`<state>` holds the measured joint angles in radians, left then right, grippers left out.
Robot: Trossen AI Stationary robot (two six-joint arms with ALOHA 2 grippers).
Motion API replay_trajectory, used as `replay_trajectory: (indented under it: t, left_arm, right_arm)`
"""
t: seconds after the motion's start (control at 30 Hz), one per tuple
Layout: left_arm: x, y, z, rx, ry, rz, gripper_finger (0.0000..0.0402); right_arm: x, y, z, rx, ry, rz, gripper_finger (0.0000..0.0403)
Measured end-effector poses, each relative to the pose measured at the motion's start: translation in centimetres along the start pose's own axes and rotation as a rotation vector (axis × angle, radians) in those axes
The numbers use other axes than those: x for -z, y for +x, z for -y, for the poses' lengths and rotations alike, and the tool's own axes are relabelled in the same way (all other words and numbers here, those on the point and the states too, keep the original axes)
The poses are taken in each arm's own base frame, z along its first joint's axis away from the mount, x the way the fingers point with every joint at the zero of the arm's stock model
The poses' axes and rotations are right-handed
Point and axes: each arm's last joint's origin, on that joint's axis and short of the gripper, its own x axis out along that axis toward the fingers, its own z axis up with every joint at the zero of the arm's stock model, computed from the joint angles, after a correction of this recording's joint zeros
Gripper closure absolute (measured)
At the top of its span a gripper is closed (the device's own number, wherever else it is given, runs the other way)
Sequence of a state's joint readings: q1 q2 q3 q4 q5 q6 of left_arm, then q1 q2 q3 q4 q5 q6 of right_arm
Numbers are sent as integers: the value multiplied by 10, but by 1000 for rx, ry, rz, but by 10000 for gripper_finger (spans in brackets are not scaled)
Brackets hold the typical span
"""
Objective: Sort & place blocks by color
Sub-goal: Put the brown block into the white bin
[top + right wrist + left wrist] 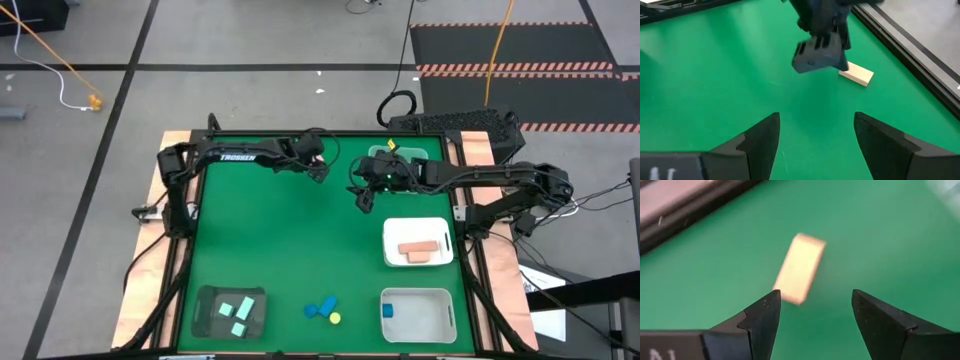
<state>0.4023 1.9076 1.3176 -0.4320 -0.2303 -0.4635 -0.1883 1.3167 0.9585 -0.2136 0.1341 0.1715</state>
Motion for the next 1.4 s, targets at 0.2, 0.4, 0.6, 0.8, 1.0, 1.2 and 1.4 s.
replay_trajectory:
  t: [0.2,0.4,0.6,0.8,1.0,1.2,1.4]
  left_arm:
    - [0,27,-6,-11,77,6,156]
    - [2,43,-14,-16,118,-26,156]
    - [5,56,-17,-9,180,-60,167]
    - [4,56,-16,17,241,-60,228]
    - [5,57,-18,11,222,-72,275]
    - [0,39,-13,28,198,-41,275]
    - [-8,0,10,75,256,77,275]
  right_arm:
    - [-1,0,2,6,6,8,156]
    - [-3,1,8,22,24,17,156]
    - [-3,2,14,40,45,18,156]
    - [-4,2,17,48,73,23,156]
    - [-4,2,17,46,88,25,156]
    - [-4,2,17,41,270,28,156]
    - [-4,2,18,39,506,29,156]
